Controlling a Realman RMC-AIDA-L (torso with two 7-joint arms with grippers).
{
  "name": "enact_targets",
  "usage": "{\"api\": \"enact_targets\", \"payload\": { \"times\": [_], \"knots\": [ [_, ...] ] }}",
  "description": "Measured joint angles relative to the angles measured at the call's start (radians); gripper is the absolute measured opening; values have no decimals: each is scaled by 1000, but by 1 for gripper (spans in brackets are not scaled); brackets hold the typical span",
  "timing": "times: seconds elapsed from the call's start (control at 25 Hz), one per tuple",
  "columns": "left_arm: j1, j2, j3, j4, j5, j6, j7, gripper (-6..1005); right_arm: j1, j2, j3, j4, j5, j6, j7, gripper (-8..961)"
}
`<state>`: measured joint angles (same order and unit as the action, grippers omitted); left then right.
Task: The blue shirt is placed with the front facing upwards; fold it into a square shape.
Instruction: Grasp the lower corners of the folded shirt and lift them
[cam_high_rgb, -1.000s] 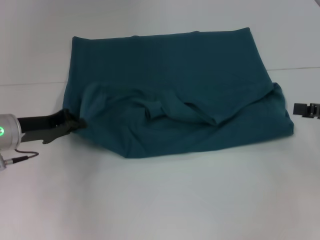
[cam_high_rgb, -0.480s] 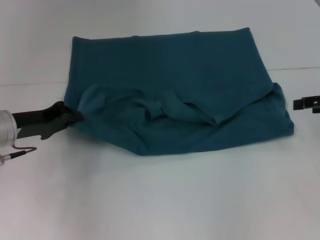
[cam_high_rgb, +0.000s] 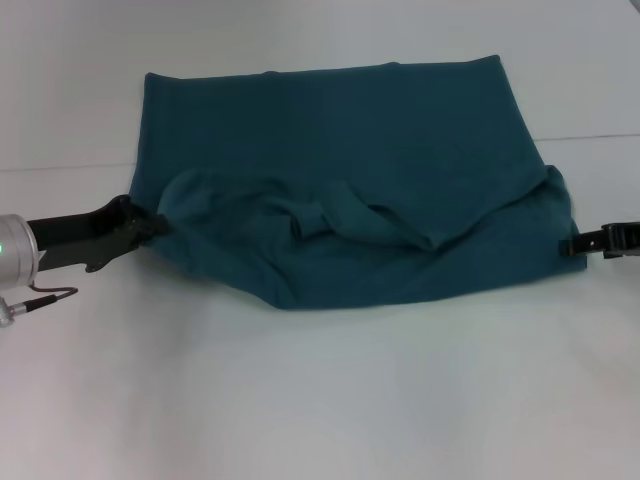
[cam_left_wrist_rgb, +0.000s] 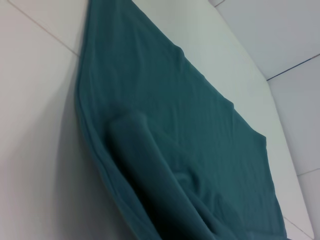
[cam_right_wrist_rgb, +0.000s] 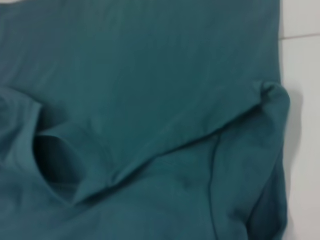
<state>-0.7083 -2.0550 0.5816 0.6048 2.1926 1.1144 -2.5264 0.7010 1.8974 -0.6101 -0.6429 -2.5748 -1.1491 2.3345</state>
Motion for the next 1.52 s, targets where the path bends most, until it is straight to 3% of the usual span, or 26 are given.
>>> {"api": "enact_targets", "payload": {
  "times": [0.12, 0.36, 1.04, 1.52],
  "knots": [
    [0, 0, 0, 0, 0, -1, 0, 27, 7, 17, -10, 11, -5, 48, 1, 709],
    [0, -1, 2, -2, -1, -1, 0, 27, 16, 32, -19, 17, -4, 82, -1, 694],
    [-2, -2, 7, -2, -1, -13, 0, 27, 58, 43, -71, 61, -4, 134, 12, 653],
    [-3, -2, 7, -2, 4, -14, 0, 27, 61, 34, -73, 61, -8, 130, 29, 275]
  ]
}}
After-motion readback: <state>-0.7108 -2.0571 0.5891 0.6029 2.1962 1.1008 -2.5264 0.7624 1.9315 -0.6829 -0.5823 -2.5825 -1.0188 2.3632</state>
